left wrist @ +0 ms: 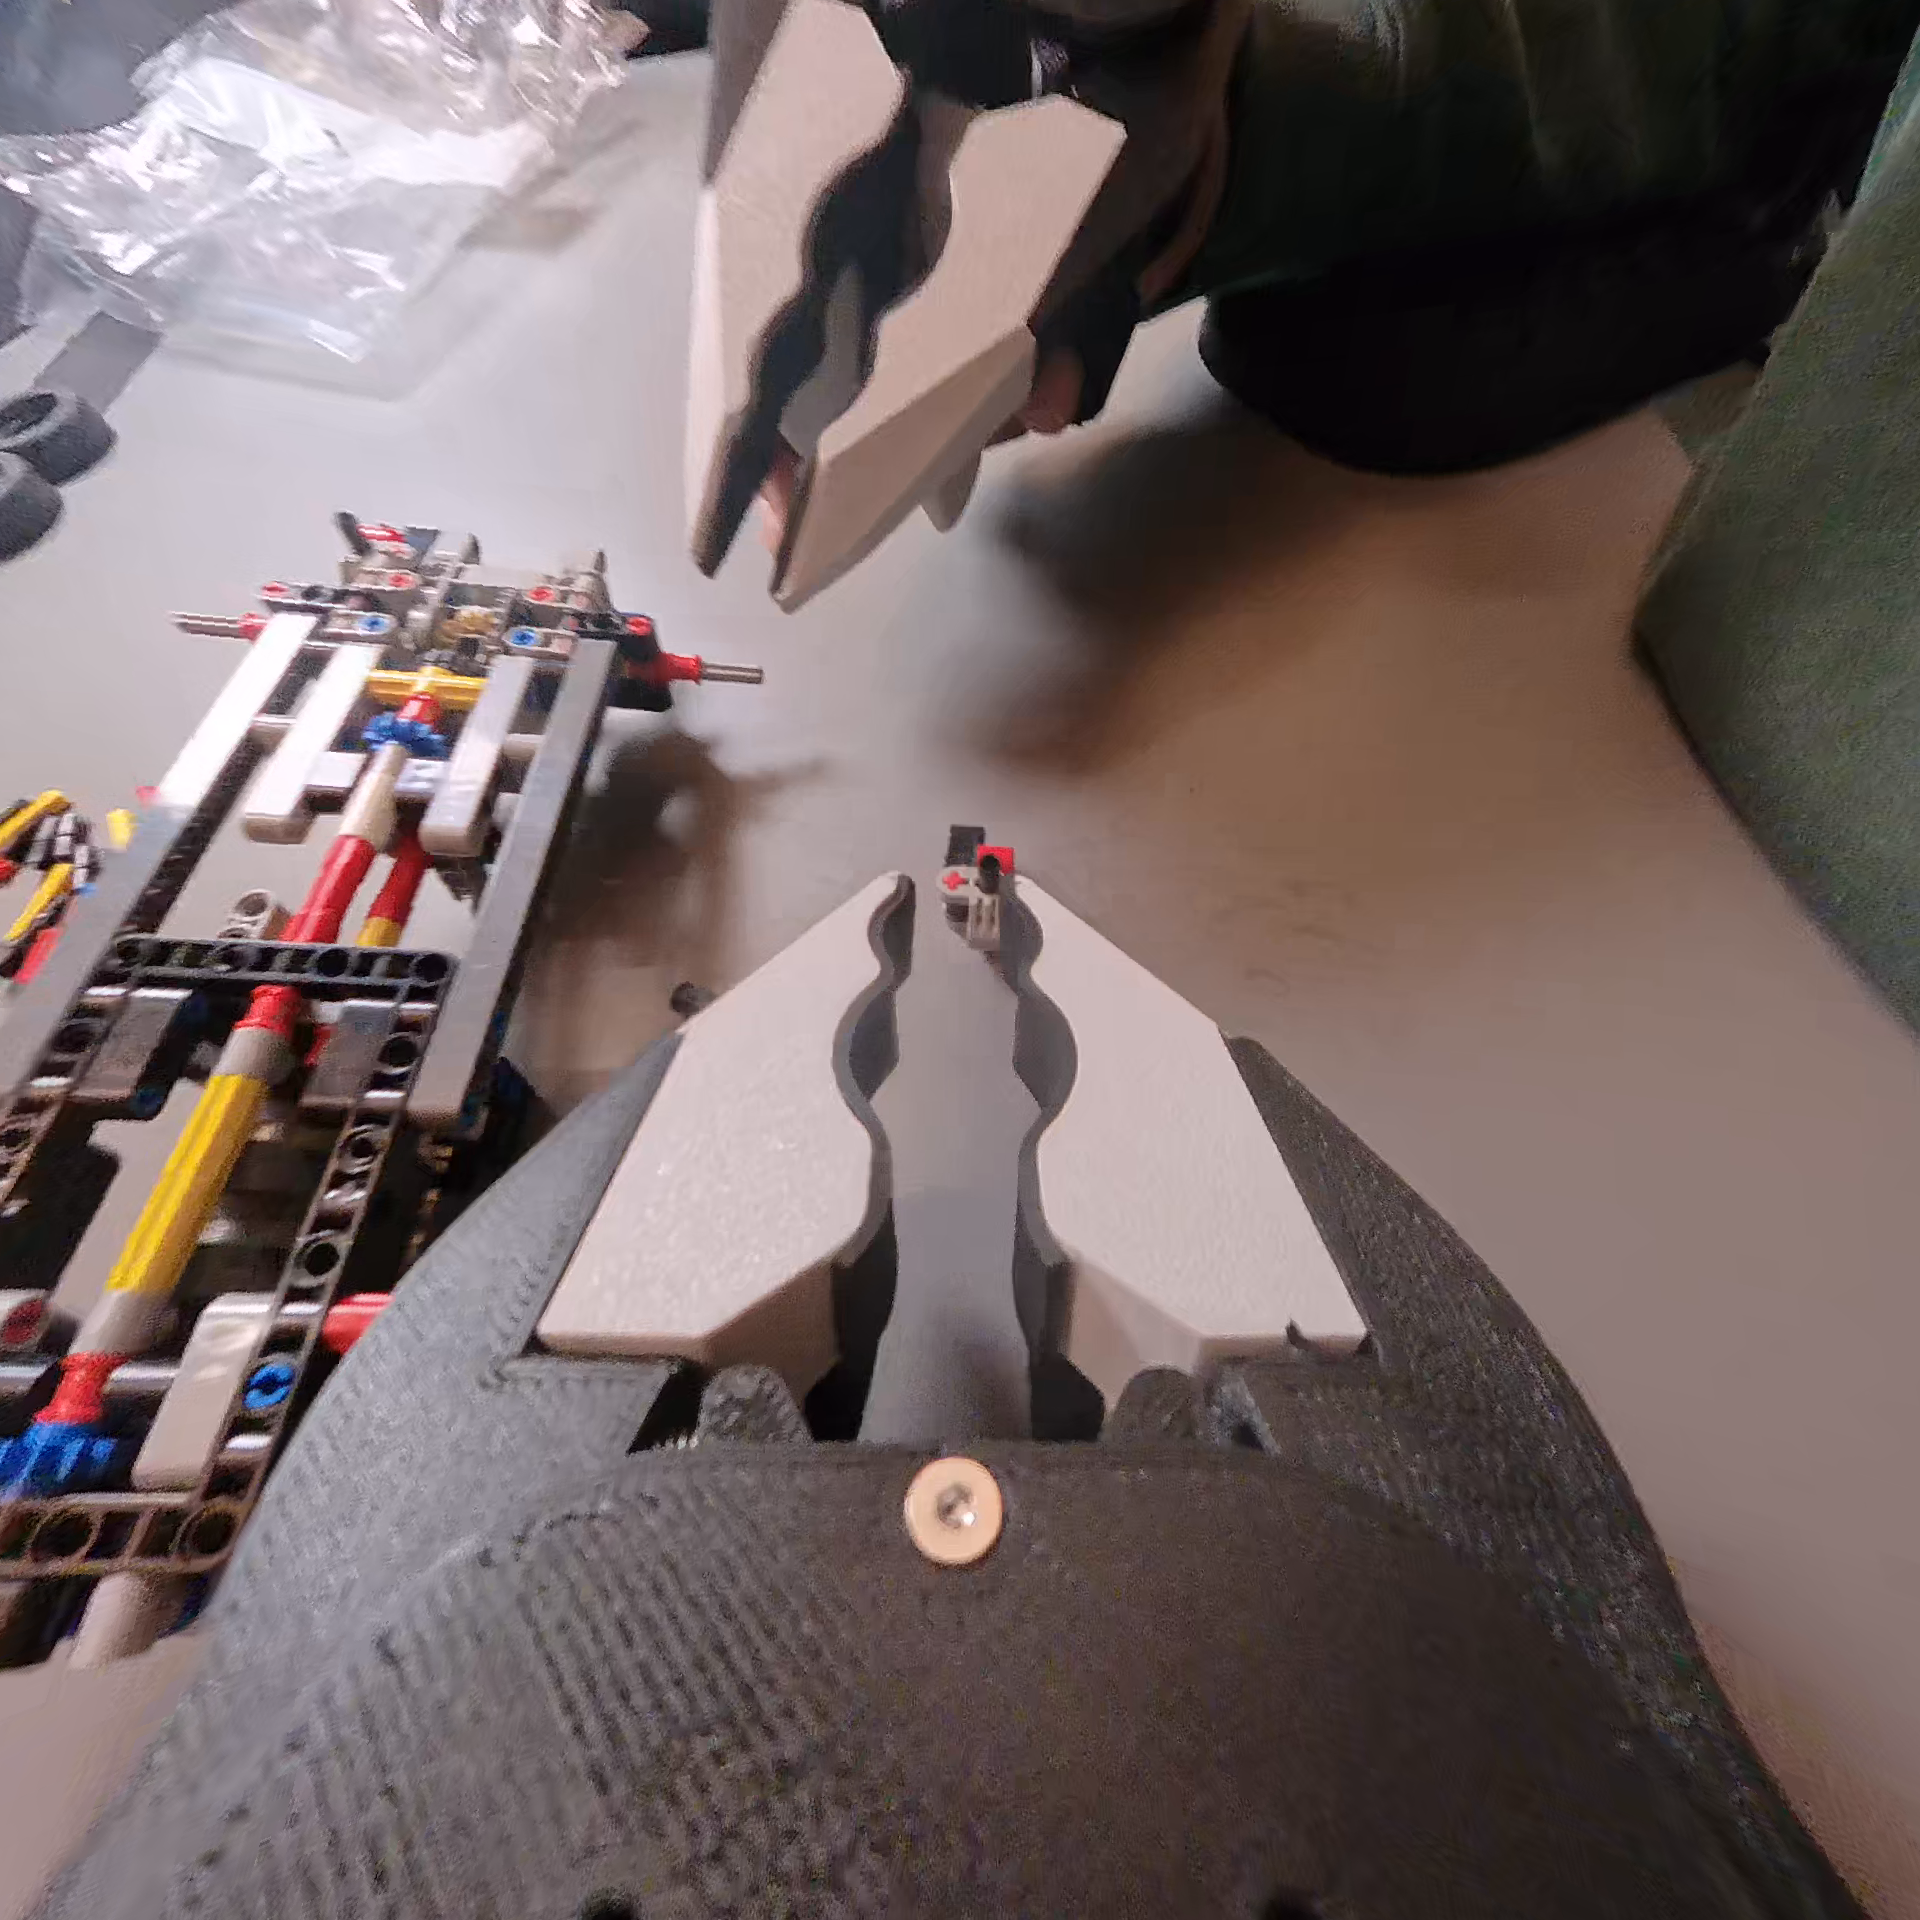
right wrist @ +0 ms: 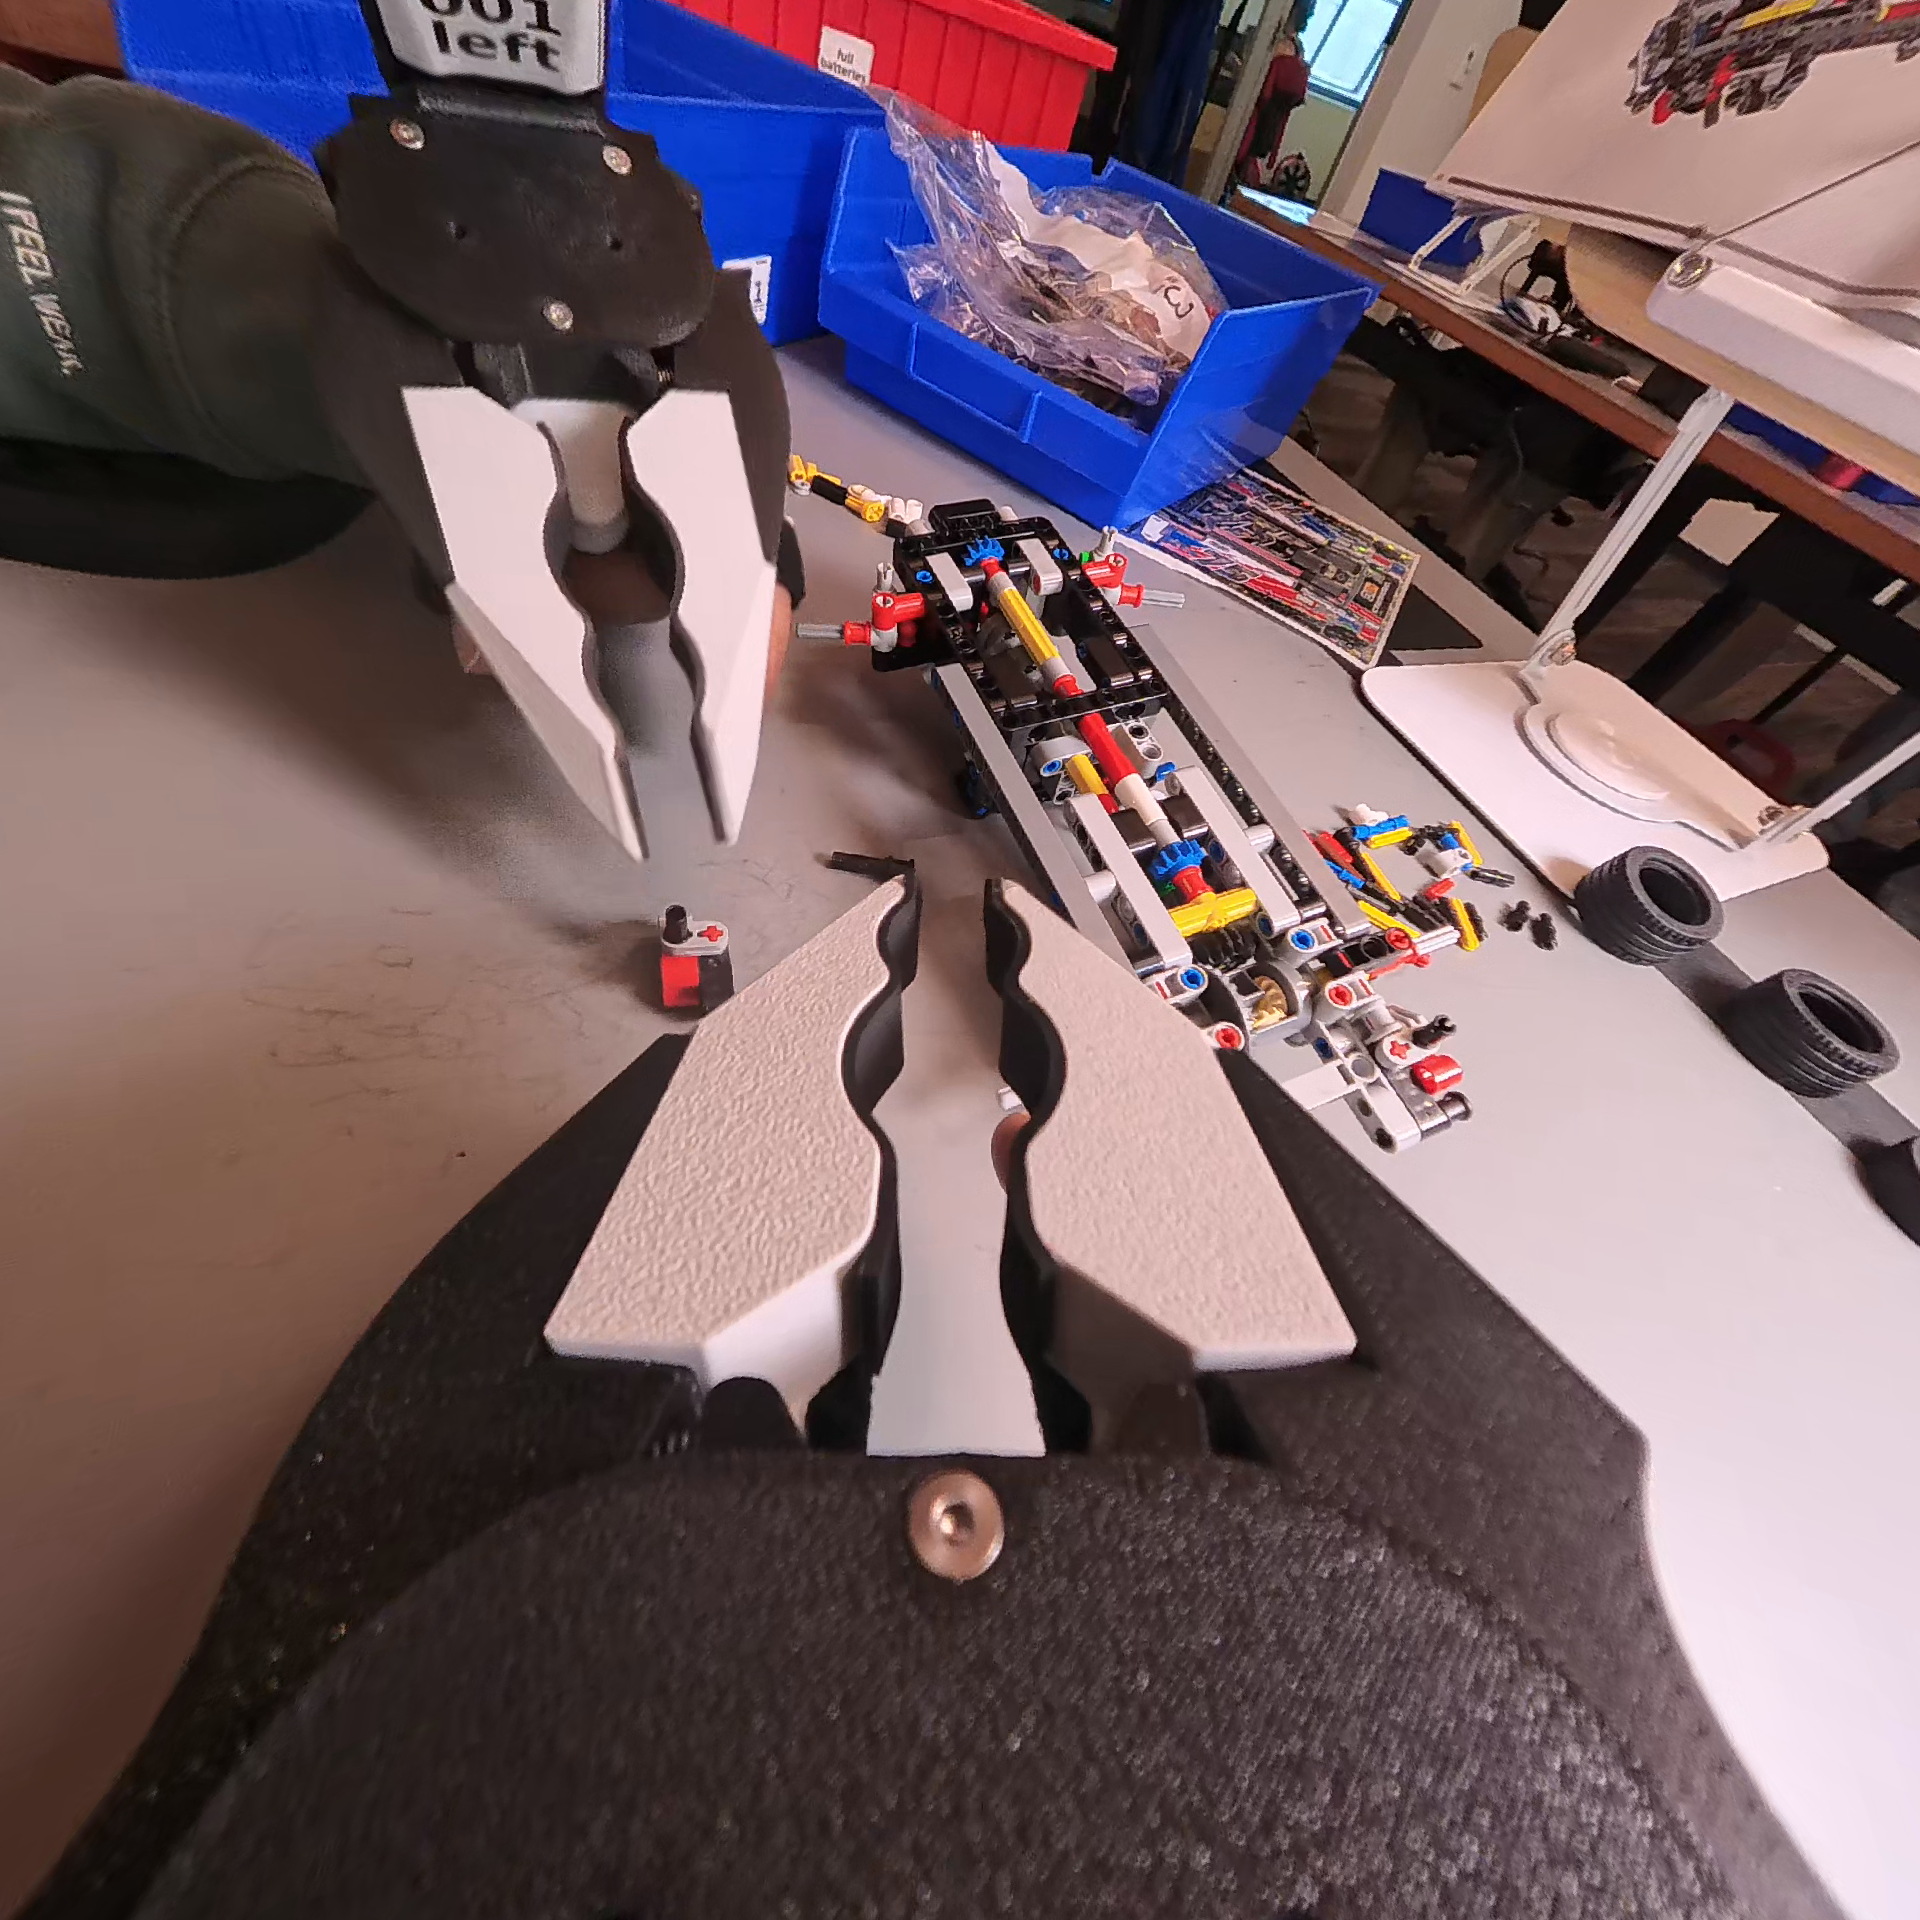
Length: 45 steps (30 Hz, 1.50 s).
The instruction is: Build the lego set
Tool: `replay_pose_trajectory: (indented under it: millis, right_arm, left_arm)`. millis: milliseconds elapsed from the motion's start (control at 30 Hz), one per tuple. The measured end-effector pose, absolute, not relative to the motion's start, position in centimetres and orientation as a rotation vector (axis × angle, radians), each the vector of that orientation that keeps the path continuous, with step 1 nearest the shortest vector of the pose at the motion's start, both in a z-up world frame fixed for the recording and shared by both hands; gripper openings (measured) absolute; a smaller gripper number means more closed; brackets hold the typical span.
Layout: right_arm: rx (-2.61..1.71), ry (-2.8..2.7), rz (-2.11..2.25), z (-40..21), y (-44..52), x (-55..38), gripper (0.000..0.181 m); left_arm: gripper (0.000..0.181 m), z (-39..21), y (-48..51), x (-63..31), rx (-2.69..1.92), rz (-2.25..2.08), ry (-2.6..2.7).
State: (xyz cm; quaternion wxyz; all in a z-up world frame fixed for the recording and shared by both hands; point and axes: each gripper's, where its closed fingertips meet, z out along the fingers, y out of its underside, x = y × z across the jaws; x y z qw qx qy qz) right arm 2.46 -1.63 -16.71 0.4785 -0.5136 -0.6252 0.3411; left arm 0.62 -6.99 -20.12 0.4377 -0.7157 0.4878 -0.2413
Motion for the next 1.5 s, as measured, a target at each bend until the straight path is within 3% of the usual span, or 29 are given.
replay_pose_trajectory:
  millis: [567,1300,1400,1500]
  right_arm:
    - [-1.294,-1.341,0.872,-14.9,0.3,2.8,0.014]
    - [-1.362,-1.229,0.921,-14.7,2.0,3.2,0.011]
    - [-1.35,-1.232,0.925,-14.5,1.9,3.3,0.0]
    - [-1.339,-1.238,0.928,-14.3,1.7,3.3,0.0]
  left_arm:
    - [0.032,-13.1,-1.0,-8.3,-1.648,-0.325,0.48]
    - [0.024,-13.2,-0.3,-11.6,-1.687,-0.245,0.36]
    - [0.024,-13.4,-0.3,-11.6,-1.697,-0.236,0.365]
    - [0.024,-13.7,-0.2,-11.7,-1.711,-0.234,0.371]
